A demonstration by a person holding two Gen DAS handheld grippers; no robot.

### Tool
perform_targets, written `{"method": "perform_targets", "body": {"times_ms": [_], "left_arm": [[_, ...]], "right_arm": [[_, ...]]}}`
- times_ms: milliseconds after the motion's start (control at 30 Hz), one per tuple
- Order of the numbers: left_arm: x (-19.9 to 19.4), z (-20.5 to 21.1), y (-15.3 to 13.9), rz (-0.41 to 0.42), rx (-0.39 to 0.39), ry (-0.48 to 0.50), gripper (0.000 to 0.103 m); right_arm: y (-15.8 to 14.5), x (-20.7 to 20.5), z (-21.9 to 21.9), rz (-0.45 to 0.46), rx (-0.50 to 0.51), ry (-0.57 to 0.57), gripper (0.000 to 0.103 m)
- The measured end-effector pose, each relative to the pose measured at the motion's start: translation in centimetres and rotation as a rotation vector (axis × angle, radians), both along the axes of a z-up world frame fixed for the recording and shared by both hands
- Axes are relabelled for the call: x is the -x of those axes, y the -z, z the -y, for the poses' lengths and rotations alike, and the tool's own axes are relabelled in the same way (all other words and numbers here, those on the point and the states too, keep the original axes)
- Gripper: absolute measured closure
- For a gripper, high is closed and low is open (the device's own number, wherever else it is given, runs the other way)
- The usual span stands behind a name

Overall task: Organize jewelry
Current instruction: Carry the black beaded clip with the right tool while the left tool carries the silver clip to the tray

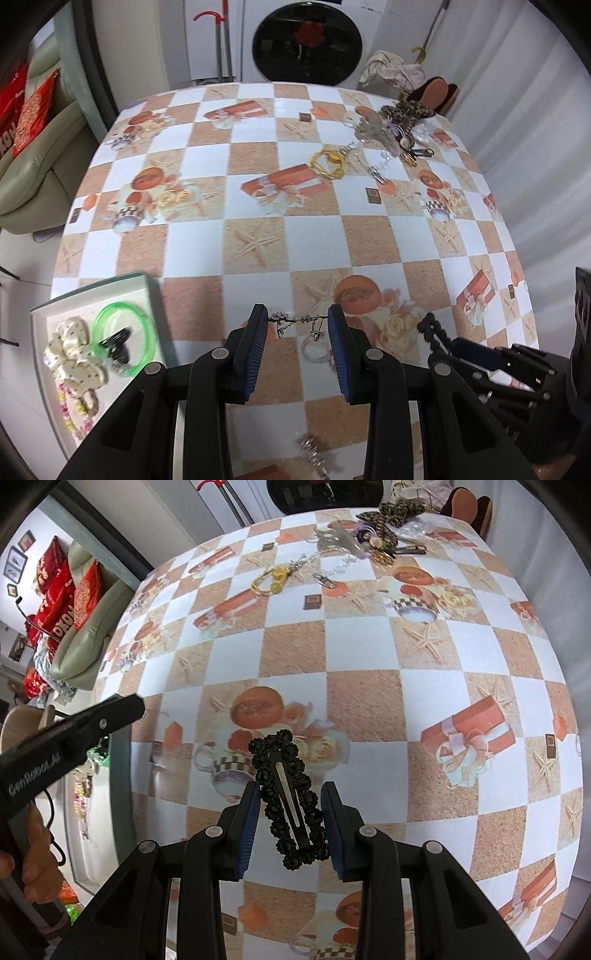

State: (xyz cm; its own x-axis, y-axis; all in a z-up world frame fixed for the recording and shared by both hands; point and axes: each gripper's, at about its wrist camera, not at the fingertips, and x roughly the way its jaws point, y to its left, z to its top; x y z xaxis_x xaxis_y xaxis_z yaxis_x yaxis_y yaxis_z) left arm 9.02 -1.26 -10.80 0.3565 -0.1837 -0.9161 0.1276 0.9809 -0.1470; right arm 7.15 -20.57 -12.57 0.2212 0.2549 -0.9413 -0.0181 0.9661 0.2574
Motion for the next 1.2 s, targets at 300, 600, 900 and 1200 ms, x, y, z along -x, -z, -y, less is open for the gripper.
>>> {"method": "perform_targets", "body": {"times_ms": [300, 600, 900, 1200], "left_arm": [[2.7, -4.9, -1.8, 0.020, 0.006, -0.085, 0.064], [5.8, -10.0, -2.0, 0.012, -0.003, -0.192, 0.064], [9.4, -14.9, -1.1, -0.024, -0.021, -0.309, 0.064], [12.6, -18.8, 0.3, -0.063, -0.028, -0.426, 0.064]], "right_arm": [[-2.5, -0.3, -2.4, 0.020, -0.028, -0.029, 0.066], [-4.5, -0.6, -7.5, 0.046, -0.053, -0.134, 0.066], [-5.4, -0.9, -13.2, 0.056, -0.080, -0.257, 0.066], [-5.0, -0.5, -19.8, 0.040, -0.096, -0.422, 0.066]]}}
